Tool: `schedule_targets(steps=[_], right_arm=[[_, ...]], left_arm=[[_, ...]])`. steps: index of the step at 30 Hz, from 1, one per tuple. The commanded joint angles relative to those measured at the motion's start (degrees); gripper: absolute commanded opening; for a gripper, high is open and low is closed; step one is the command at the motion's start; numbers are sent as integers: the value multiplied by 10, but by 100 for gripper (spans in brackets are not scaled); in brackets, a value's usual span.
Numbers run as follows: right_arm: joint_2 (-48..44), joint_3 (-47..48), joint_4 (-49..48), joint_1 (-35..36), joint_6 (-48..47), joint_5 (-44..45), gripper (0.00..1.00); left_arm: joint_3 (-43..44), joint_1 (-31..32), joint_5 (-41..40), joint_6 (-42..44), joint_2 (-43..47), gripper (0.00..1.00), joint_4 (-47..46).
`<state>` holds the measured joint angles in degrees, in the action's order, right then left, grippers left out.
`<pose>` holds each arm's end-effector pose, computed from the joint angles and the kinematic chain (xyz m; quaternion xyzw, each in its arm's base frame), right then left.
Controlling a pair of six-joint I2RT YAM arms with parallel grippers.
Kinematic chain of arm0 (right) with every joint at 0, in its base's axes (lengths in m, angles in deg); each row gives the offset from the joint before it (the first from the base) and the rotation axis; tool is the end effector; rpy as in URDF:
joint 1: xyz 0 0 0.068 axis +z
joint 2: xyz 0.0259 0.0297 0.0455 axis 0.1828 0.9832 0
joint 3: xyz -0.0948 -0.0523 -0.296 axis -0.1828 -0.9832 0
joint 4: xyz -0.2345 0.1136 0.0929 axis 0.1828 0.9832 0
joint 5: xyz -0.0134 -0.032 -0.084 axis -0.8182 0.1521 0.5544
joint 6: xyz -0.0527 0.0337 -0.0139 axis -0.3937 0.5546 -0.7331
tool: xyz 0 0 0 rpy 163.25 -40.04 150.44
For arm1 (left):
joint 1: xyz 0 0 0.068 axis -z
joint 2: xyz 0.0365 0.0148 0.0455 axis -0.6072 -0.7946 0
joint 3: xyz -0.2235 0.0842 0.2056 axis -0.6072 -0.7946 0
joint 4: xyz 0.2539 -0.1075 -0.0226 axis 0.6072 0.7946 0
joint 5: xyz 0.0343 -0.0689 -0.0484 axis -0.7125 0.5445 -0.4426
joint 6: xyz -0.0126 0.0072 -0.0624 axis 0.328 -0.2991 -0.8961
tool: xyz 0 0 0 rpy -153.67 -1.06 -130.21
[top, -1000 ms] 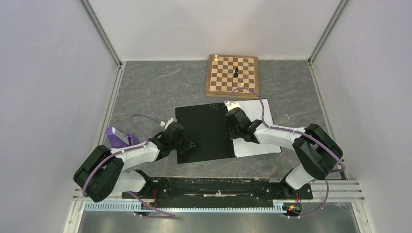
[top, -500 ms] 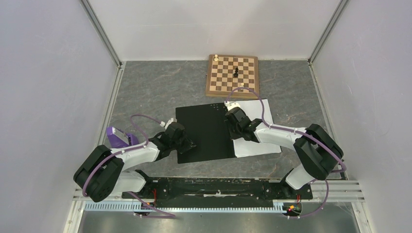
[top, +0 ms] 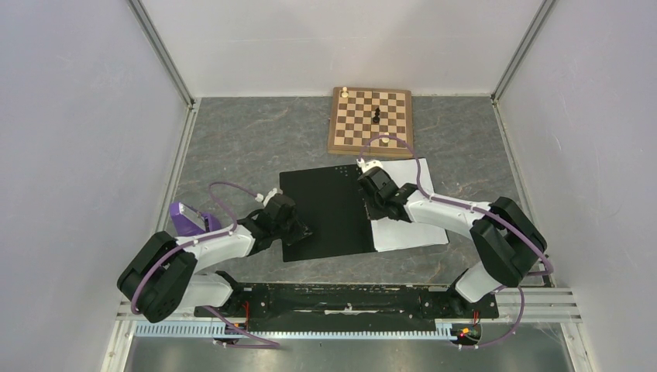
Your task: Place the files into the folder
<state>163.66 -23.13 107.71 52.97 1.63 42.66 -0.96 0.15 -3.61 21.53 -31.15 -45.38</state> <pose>0.2443 0.2068 0.1954 -0.1676 0.9399 0.0329 0.2958 0.1779 -0.1352 0.1514 -0.2386 0.9103 -0.2593 0.2175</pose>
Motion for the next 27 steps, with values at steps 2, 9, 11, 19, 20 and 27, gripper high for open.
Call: schedule_targets(steps=[2, 9, 11, 19, 20, 27], right_arm=[[17, 66, 12, 17, -18, 42, 27], [74, 110, 27, 41, -24, 71, 31], [81, 112, 27, 41, -25, 75, 31], [103, 114, 18, 42, -28, 72, 27], [106, 114, 14, 43, -29, 69, 26], [128, 116, 12, 44, -28, 80, 22]], left_arm=[[15, 4, -14, 61, -6, 5, 147], [103, 3, -6, 123, 28, 24, 210], [126, 0, -8, 139, 35, 29, 224], [170, -32, -5, 178, 47, 43, 254], [172, -40, -1, 181, 46, 43, 254], [187, -75, 11, 208, 40, 43, 267]])
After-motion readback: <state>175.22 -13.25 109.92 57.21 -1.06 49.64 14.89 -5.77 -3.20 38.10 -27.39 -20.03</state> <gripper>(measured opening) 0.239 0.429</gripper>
